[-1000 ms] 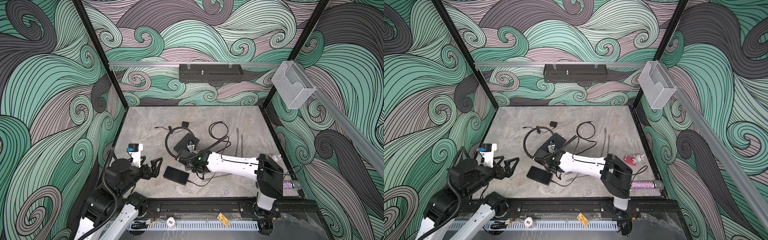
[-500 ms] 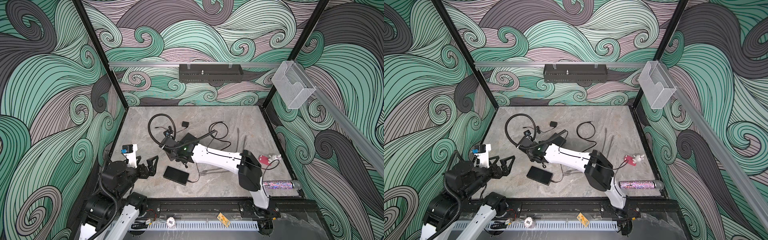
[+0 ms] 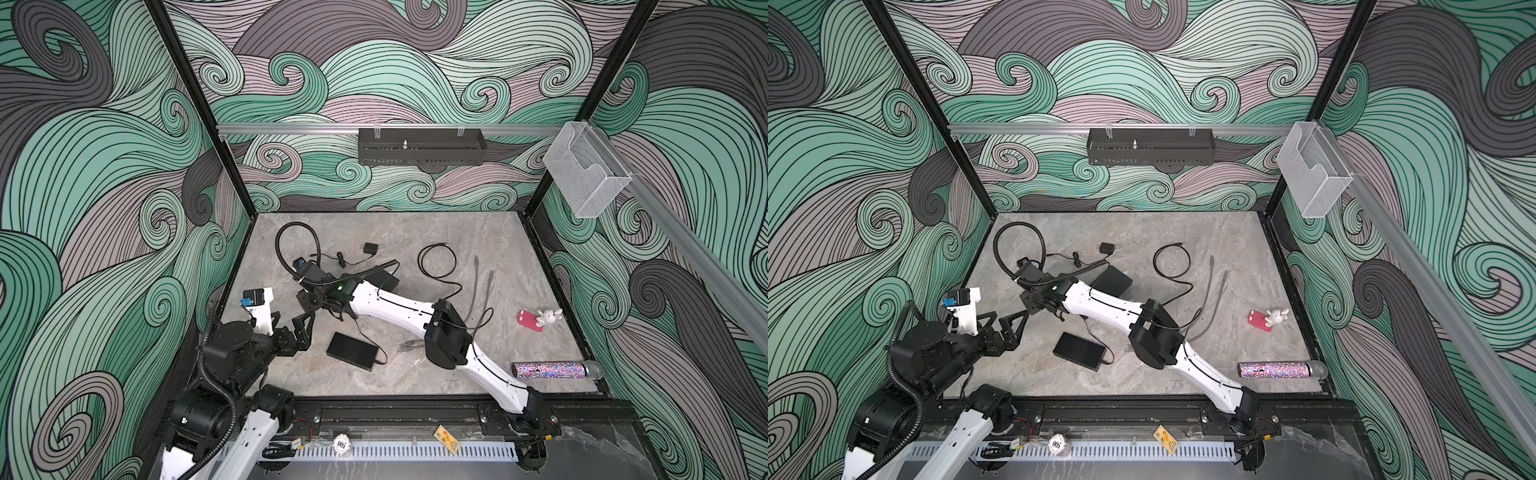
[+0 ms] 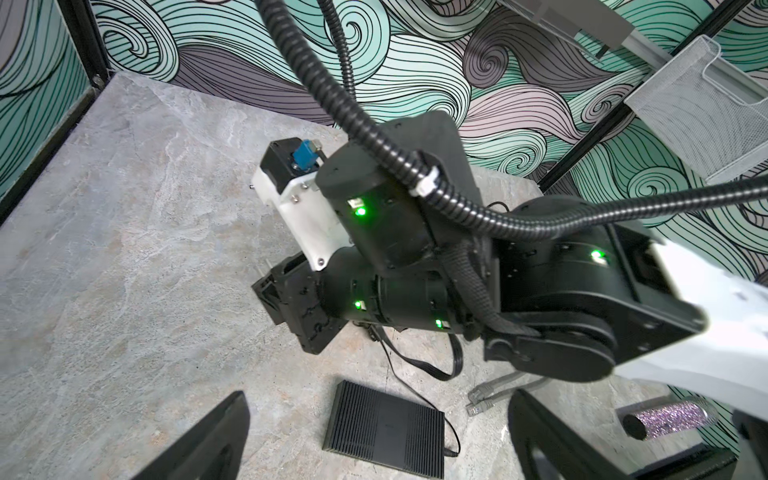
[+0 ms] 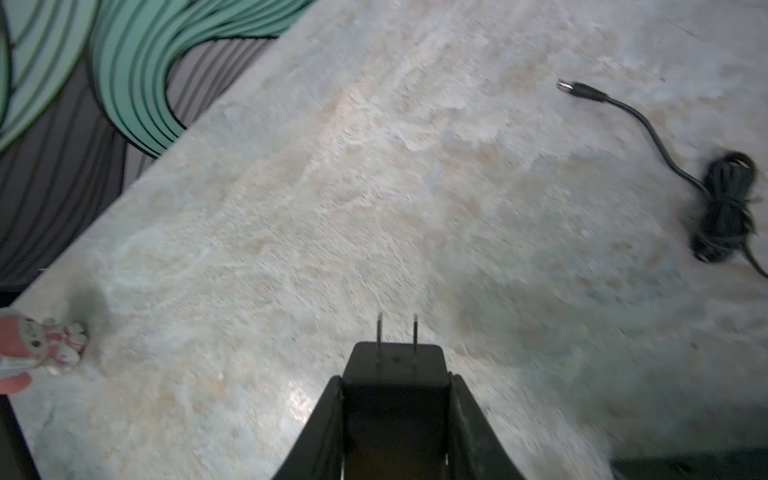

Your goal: Insert the plug into the switch port

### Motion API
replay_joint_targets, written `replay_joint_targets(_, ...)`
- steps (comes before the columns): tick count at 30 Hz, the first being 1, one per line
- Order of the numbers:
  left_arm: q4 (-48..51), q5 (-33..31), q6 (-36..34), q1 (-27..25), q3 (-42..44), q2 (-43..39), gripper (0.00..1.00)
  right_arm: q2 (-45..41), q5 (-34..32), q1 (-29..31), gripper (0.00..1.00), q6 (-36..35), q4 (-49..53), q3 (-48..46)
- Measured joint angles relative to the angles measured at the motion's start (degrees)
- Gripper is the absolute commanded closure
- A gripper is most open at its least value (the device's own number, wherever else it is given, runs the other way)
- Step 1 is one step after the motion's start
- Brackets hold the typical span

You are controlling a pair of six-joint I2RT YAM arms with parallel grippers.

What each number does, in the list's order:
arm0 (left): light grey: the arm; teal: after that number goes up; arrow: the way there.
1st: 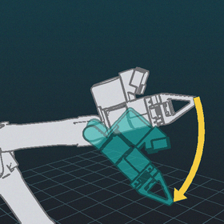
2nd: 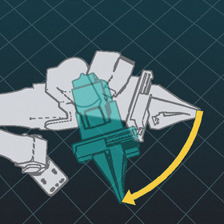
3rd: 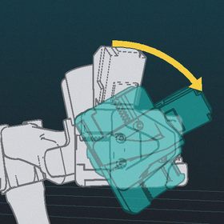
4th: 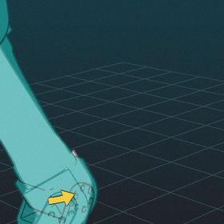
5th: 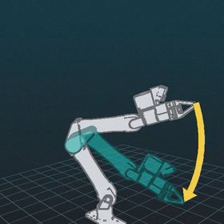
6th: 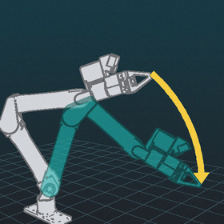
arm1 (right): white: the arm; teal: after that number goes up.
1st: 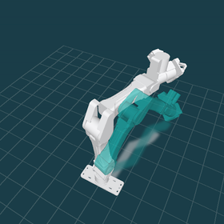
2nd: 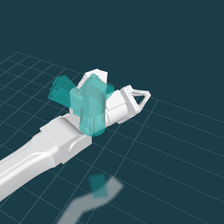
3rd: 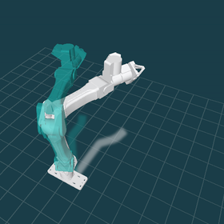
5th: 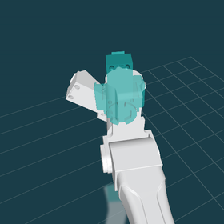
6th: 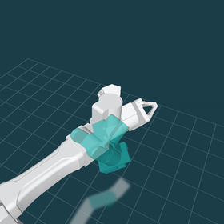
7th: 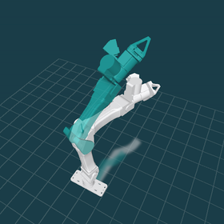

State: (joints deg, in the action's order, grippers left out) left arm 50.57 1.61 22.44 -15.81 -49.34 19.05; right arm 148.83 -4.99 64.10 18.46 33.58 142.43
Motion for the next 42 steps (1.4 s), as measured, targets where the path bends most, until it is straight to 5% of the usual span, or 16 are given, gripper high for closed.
replay_joint_targets(5,0.0,0.0,0.0,0.7,0.0,1.57,0.01,8.66,3.98,-1.11,0.7,-0.15,-1.49,10.75)
replay_joint_targets(13,0.02,-0.37,0.04,1.11,0.0,3.23,0.02,12.44,5.05,-3.13,0.68,-2.47,-6.58,9.55)
replay_joint_targets(17,0.04,-1.11,0.09,1.42,0.0,3.65,0.01,12.52,5.51,-3.72,0.42,-3.43,-7.85,9.51)
replay_joint_targets(22,0.04,-1.68,0.15,1.44,-0.02,4.76,0.01,11.08,6.97,-4.09,0.35,-4.74,-9.46,6.23)
replay_joint_targets(27,0.09,-2.49,0.26,1.46,0.0,6.36,0.01,0.07,8.37,-4.72,0.34,-4.42,-12.39,-11.23)
replay_joint_targets(36,0.09,-2.51,0.26,2.21,0.0,6.25,0.01,-37.77,4.59,-8.98,0.32,-2.56,-25.79,-52.13)
replay_joint_targets(42,0.07,-2.14,0.28,2.29,0.0,6.82,0.01,-44.63,6.51,-19.87,0.32,2.75,-26.84,-57.64)
